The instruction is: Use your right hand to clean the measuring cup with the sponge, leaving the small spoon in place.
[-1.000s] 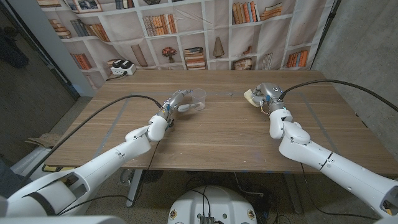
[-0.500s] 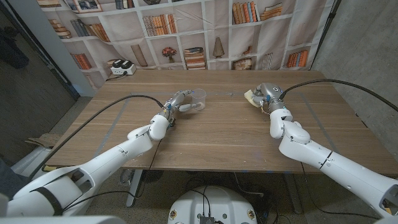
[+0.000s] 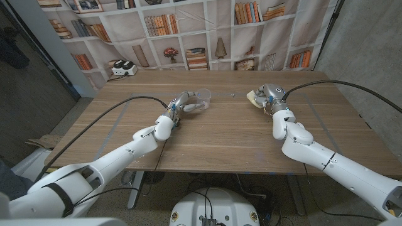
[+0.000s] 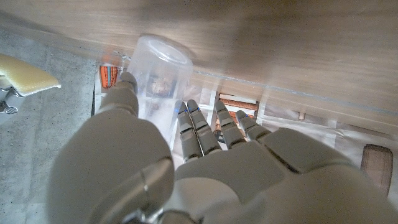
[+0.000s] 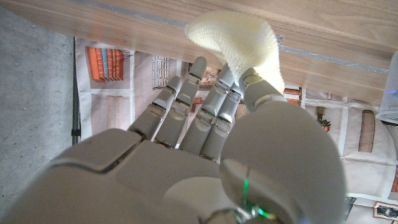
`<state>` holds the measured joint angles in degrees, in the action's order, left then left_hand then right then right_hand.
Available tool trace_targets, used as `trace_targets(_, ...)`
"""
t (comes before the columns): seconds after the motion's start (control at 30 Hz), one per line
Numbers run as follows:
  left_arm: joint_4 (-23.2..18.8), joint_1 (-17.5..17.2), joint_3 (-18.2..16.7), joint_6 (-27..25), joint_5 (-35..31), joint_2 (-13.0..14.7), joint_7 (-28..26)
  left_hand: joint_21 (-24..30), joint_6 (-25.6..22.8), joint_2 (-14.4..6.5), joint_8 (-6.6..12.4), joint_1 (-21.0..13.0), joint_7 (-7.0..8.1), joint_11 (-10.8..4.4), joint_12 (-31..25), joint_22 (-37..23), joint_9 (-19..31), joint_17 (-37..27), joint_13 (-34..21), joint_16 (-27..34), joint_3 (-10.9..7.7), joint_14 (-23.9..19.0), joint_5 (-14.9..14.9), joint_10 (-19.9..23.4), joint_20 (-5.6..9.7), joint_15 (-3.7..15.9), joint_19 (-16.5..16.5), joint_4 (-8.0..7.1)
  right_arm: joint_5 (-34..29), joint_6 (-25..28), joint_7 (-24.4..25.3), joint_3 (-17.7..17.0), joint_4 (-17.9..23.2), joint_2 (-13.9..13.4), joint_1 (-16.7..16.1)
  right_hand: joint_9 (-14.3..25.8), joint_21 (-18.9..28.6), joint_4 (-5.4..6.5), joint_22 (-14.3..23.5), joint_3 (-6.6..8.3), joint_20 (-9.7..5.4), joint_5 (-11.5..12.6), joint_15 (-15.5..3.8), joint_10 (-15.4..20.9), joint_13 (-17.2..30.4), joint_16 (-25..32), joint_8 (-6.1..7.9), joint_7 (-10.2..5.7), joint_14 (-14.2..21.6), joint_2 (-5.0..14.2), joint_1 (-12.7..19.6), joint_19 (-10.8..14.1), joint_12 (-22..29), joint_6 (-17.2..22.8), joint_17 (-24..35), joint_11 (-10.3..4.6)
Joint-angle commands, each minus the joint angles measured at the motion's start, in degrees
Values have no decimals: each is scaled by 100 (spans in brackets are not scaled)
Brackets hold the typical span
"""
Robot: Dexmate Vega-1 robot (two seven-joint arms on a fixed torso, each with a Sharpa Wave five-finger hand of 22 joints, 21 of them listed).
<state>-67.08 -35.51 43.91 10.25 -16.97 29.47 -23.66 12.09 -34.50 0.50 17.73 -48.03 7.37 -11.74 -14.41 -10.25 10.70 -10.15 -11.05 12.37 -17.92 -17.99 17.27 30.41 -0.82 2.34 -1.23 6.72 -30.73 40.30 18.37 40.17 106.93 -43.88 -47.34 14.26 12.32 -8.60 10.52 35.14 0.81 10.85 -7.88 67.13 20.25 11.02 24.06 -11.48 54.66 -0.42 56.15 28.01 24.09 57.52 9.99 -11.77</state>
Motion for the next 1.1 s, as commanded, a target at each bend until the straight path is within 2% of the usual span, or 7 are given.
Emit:
trace_targets(0.03,45,21,-37,121,58,-29,-196,43,-225,-212,75,-102,5,-5,-27,-18,18,-3,-16,24,-95,-116,-27,154,2,640,-71,-22,-2,30,23,-4,66,16,-13,16,4,3,23,34,27,35,-380,20,24,-16,46,-115,38,51,26,44,45,161,27,-51)
trace_targets(0.3,-25,-7,-108,233,180,-3,-157,44,-273,-231,70,-105,-13,-20,-15,-19,15,-3,-18,24,-98,-177,-63,235,-14,638,-99,-35,267,-247,151,-159,123,101,-122,15,4,-4,24,36,35,34,-398,21,40,-12,48,-115,40,53,38,45,45,157,31,-51)
trace_targets(0.53,-47,-71,-201,497,403,-33,-88,45,-316,-236,60,-104,-23,-17,7,-19,13,-3,-20,25,-95,-252,-103,303,-32,646,-128,-46,530,-555,202,-227,13,198,-113,15,1,-6,24,34,39,31,-400,58,61,-10,56,-113,36,55,41,42,60,164,34,-51)
trace_targets(0.87,-8,-194,-448,1085,1235,-162,502,59,-421,-257,57,-153,13,-19,34,-21,11,2,-22,27,-116,-390,-163,436,-54,669,-213,-36,1040,-909,229,-448,-68,322,-134,10,0,-6,25,21,59,25,-399,125,91,4,59,-113,44,57,43,43,88,158,44,-54)
trace_targets(1.1,-132,-232,-515,1188,1264,-156,614,52,-519,-259,66,-174,-41,-21,63,-22,10,2,-24,16,-122,-455,-203,493,-51,668,-228,-33,1207,-1074,206,-466,-67,328,-75,8,-1,-3,26,17,67,21,-393,140,107,8,60,-113,49,60,40,43,94,154,47,-52)
